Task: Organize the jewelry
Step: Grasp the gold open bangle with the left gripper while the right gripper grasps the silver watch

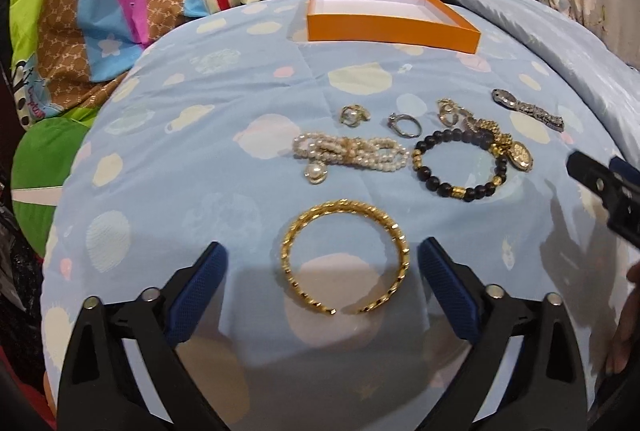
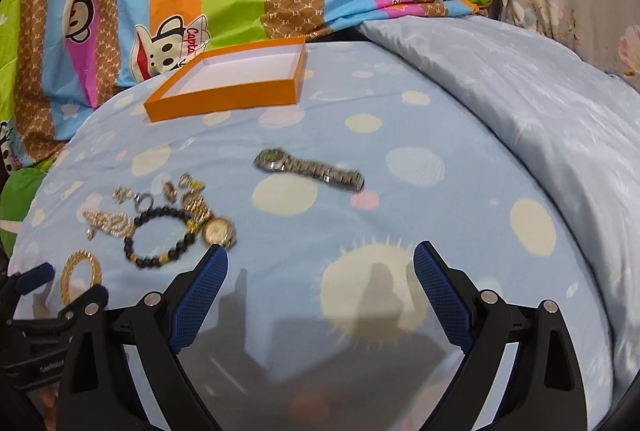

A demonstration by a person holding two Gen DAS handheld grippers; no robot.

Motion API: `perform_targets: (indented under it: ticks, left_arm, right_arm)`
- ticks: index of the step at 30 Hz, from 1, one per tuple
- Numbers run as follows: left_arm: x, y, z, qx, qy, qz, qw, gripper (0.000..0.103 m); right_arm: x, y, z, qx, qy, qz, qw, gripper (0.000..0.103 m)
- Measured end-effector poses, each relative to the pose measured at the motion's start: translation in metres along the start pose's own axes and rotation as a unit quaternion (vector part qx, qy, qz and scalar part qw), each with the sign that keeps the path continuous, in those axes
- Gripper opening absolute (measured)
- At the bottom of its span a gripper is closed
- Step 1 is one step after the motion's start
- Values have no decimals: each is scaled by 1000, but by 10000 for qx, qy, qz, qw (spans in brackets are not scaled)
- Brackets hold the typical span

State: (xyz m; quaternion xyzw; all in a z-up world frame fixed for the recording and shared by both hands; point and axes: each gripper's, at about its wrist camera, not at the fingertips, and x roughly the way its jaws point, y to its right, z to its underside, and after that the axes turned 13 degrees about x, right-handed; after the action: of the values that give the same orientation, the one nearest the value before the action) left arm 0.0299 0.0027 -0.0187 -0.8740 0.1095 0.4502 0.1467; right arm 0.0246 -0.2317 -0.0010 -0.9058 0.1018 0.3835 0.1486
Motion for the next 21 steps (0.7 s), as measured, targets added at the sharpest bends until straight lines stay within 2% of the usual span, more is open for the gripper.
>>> perform_targets:
  ticks: [4, 7, 9, 14, 16, 20, 21]
  left_arm:
    - [-1, 2, -2, 21, 82, 62, 9999, 80]
    - [-4, 5, -2, 143, 177, 109, 9997, 69]
    - [-4, 7, -4, 201, 204, 129, 9995, 65]
    - [-5, 3, -5, 172, 222, 248, 9993, 62]
    - [-5, -1, -5, 108, 225, 278, 9993, 61]
    - [-6, -9, -2, 0, 245, 342, 9991, 61]
    - [-6, -10, -1, 2, 244, 332, 9992, 62]
  right_arm:
    - [14, -4, -26, -204, 34, -132, 9997, 91]
    - [25, -13, -39, -502, 26, -228, 9985, 85]
    - [35, -21, -44, -782, -31, -315, 9964, 82]
    - [62, -36, -45, -1458, -432, -519, 9870, 73]
    - [70, -35, -45, -1532, -536, -497, 9855, 67]
    - [78, -30, -47, -1444, -674, -641, 9851, 64]
    - [79, -30, -48, -1423, -694, -670, 9851, 59]
